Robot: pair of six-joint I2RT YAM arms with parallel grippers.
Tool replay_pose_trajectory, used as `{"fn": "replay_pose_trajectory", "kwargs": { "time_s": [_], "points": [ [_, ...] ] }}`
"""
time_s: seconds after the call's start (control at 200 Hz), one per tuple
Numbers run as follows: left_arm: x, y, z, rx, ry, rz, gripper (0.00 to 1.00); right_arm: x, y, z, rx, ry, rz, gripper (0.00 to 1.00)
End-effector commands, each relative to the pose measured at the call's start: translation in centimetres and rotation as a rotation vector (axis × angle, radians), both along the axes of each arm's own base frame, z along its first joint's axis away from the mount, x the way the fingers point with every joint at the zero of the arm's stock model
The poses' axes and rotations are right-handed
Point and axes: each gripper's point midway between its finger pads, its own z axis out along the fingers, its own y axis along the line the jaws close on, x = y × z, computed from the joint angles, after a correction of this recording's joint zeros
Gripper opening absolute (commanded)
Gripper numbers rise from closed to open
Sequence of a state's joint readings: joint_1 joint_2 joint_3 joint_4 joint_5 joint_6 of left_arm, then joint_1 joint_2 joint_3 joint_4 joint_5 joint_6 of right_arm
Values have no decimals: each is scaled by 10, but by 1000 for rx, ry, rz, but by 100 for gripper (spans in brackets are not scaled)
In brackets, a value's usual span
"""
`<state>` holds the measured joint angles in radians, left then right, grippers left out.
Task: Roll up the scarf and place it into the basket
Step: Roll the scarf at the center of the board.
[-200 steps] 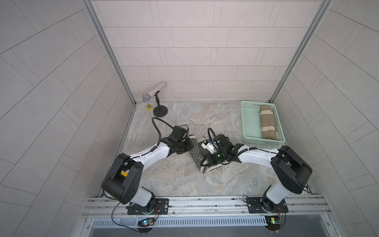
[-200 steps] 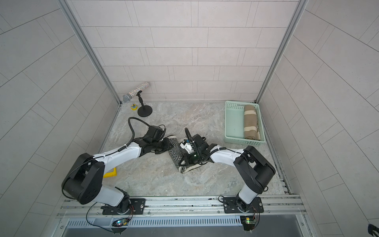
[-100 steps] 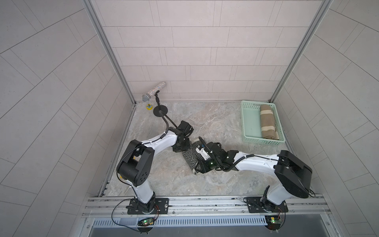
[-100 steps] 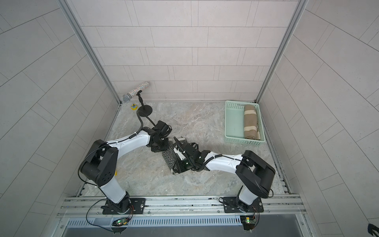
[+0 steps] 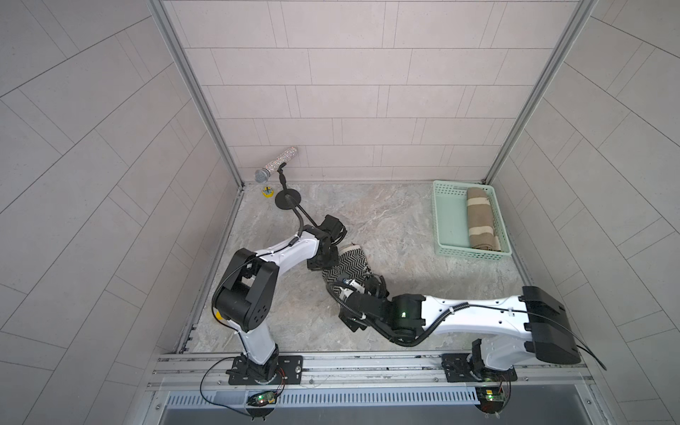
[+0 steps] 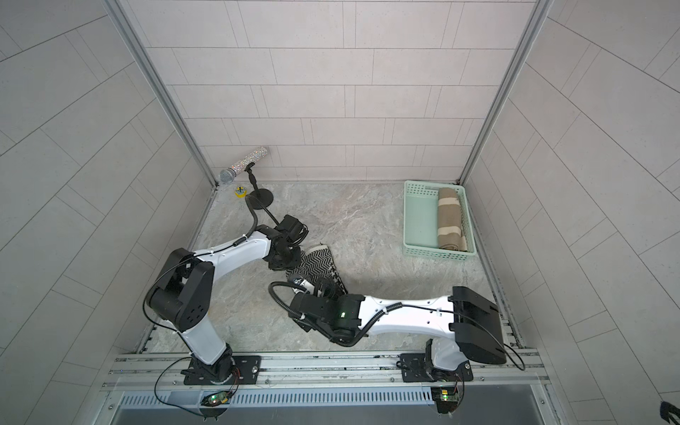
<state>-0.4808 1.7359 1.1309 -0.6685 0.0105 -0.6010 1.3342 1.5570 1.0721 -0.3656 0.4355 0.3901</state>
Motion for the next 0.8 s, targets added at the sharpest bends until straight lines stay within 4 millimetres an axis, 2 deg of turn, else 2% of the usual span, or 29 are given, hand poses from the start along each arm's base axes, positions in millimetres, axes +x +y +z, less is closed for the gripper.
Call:
{"fn": "replay_pose_trajectory", "kwargs": {
  "time_s": [0.0,0.125,0.25,0.325,0.4,0.43,0.48,0.505,0.545,0.591,0.636,0.796],
  "points": [
    [-15,12,-7,73,63,-14,0,18,-3,-8,-160,-138,-28,100],
    [-17,11,-8,61,67,-15,0,26,15,-25,-236,-172,-11,100],
    [-18,9,-6,45,62,-14,0,34,19,-47,-287,-168,-30,95],
    [-18,5,-3,22,54,-15,0,37,18,-62,-285,-118,-46,80],
    [-16,2,3,-6,40,-9,0,36,15,-71,-268,-68,-59,54],
    [-16,1,5,-15,33,-8,11,35,13,-74,-261,-51,-64,45],
    [-14,2,12,-21,17,-3,34,33,10,-76,-242,-21,-74,21],
    [-13,2,17,-27,6,1,40,31,8,-77,-232,-4,-79,12],
    [-11,2,25,-39,-15,5,45,29,5,-79,-210,28,-87,5],
    [-8,4,35,-58,-41,20,47,27,3,-81,-177,68,-97,0],
    [-4,6,47,-83,-71,42,48,25,0,-83,-134,115,-104,0],
    [5,18,96,-165,-230,84,77,20,-8,-86,120,356,-142,0]
  ]
}}
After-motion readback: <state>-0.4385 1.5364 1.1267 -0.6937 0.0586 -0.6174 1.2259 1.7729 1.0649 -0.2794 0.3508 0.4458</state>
